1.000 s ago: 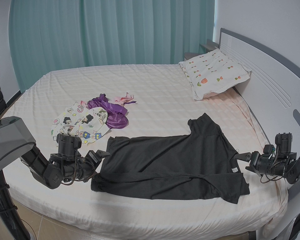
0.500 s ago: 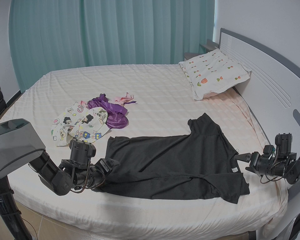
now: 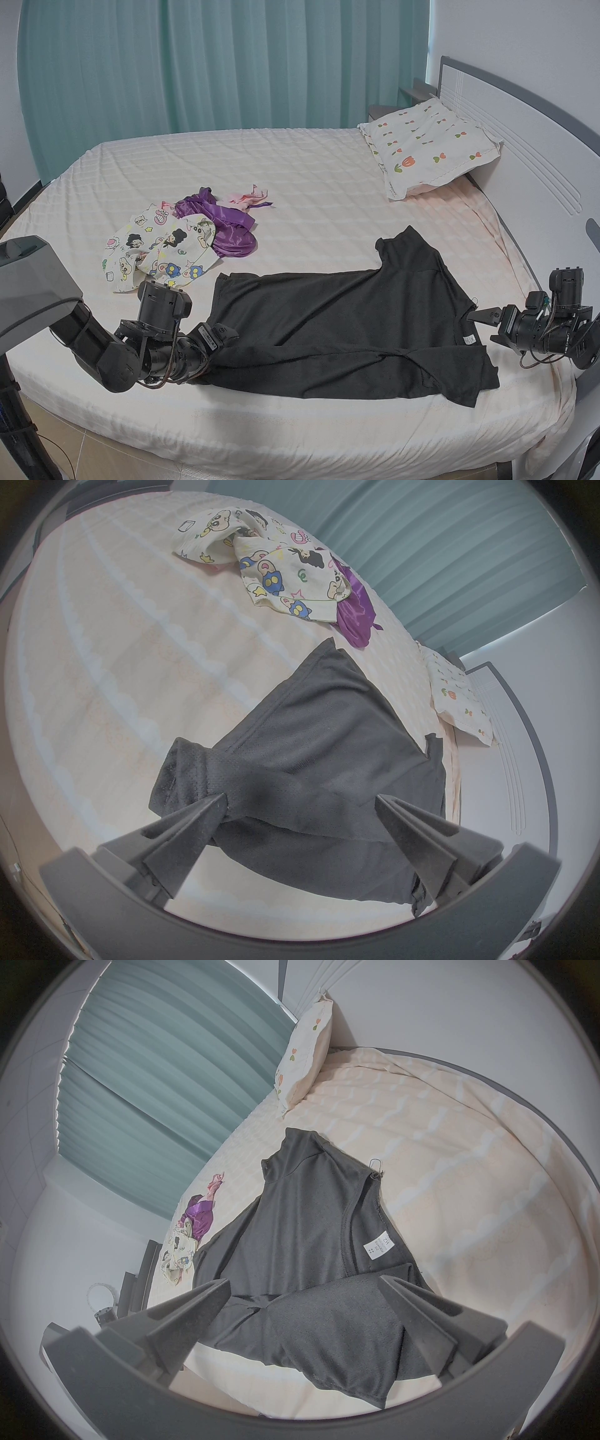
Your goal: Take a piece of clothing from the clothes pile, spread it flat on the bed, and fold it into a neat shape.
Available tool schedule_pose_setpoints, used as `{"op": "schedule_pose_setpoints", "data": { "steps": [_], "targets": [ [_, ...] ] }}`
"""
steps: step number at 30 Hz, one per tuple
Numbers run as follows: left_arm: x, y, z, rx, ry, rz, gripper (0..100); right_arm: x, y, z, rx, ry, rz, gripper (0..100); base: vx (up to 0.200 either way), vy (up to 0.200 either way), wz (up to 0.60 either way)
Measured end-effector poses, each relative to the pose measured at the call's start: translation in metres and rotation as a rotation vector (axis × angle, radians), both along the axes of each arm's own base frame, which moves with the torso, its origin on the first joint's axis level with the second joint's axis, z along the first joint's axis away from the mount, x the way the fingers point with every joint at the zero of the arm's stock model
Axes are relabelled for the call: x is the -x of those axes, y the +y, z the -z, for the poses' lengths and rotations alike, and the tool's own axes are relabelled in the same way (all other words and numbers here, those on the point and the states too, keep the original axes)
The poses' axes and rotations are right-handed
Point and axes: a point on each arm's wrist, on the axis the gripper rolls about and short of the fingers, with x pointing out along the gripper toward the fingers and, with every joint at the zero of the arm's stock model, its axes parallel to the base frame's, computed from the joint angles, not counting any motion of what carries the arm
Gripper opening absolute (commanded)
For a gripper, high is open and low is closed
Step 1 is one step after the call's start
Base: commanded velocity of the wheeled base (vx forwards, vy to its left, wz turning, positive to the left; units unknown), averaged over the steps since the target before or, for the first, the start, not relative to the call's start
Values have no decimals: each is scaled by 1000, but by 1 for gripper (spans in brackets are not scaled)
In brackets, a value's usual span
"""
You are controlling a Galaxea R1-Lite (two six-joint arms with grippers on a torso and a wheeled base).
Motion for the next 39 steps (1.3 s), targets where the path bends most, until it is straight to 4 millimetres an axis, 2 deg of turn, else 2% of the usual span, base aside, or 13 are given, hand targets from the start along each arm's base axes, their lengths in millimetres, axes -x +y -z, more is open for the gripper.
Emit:
{"op": "schedule_pose_setpoints", "data": {
  "steps": [12,24,32,39],
  "targets": [
    [11,-3,-8,-2,20,23,100,0,1,1,0,3,-3,100,0,0,0],
    [12,-7,-8,0,27,29,100,0,1,1,0,6,-3,100,0,0,0],
    [3,-6,0,-12,33,14,100,0,1,2,1,6,-4,100,0,0,0],
    [-19,-10,2,-8,5,-7,100,0,1,2,1,7,-3,100,0,0,0]
  ]
}}
